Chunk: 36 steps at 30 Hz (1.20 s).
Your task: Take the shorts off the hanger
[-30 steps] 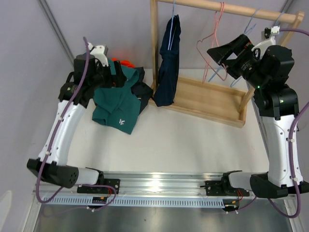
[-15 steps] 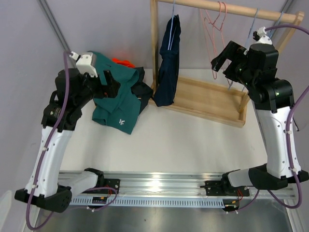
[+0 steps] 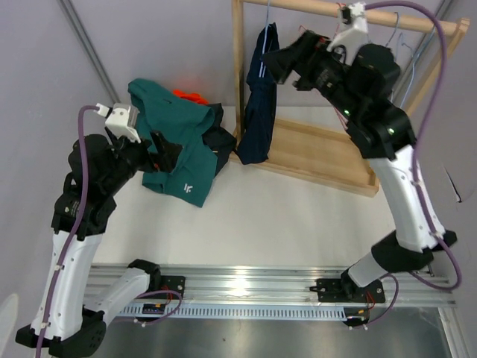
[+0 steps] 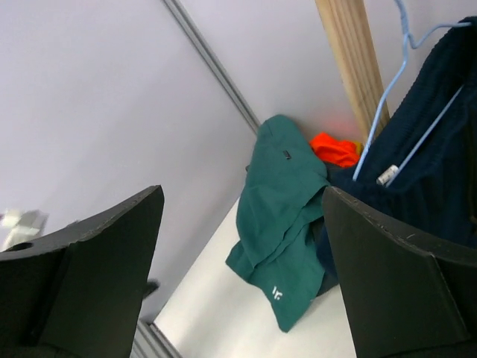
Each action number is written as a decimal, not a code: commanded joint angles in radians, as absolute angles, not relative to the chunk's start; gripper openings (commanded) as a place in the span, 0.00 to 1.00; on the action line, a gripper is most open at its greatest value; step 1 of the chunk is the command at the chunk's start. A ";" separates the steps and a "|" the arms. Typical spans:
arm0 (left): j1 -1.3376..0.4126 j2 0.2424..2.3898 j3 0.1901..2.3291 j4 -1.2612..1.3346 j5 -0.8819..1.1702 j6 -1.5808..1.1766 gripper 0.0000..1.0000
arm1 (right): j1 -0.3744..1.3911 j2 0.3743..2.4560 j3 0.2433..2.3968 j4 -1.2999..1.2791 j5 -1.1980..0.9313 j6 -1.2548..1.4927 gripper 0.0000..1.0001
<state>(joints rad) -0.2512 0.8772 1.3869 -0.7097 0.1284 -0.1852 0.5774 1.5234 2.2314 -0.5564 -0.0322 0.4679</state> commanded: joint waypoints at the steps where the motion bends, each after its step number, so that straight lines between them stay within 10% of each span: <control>1: -0.258 0.832 1.347 -0.664 0.187 -0.219 0.99 | 0.583 1.675 2.318 -0.515 -0.017 0.423 0.94; 23: -0.258 0.735 1.186 -0.627 0.213 -0.207 0.99 | 0.522 1.904 2.342 -0.328 0.180 0.313 0.83; 31: -0.258 0.735 1.169 -0.614 0.213 -0.215 0.99 | 0.546 1.945 2.344 -0.285 0.146 0.339 0.35; 36: -0.258 0.726 1.149 -0.614 0.209 -0.219 0.99 | 0.545 1.956 2.349 -0.282 0.130 0.368 0.40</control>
